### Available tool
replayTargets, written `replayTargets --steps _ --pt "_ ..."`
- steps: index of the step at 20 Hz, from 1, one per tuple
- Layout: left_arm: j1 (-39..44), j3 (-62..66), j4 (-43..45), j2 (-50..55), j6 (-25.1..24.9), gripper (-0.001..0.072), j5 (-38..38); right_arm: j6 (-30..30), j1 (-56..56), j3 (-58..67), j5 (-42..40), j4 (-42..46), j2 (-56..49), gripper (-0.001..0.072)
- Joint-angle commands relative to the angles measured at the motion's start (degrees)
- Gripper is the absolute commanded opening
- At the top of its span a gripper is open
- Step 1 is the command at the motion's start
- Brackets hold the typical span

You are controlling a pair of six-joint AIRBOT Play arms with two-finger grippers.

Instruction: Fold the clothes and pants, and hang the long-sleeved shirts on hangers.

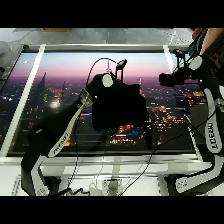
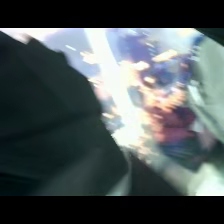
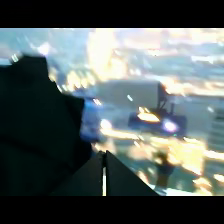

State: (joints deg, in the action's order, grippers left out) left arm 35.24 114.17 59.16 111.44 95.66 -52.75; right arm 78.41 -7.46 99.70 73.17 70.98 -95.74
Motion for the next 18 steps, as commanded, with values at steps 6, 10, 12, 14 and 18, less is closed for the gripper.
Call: replayTargets --steps 6,10,12,14,18 --pt "-1.68 0.0 33.0 4.2 -6.64 0.0009 -0.98 -28.63 -11.02 -15.96 12.7 -31.19 -0.15 0.0018" --pt "-0.04 0.0 28.15 7.41 -15.04 0.0009 -7.28 -28.59 -9.97 -20.44 5.25 -27.78 -0.17 0.0019" --pt "1.7 0.0 20.59 7.65 -22.08 0.0008 -8.46 -28.13 -9.33 -20.41 -1.14 -28.15 -0.22 0.0019" --pt "2.58 0.0 9.03 7.8 -27.5 0.0008 -10.05 -25.03 -8.66 -20.44 -4.81 -28.98 -0.22 0.0018" --pt "2.75 0.0 -3.52 8.96 -31.65 0.0008 -21.11 -23.74 -6.69 -20.41 -5.22 -28.96 -0.22 0.0019"
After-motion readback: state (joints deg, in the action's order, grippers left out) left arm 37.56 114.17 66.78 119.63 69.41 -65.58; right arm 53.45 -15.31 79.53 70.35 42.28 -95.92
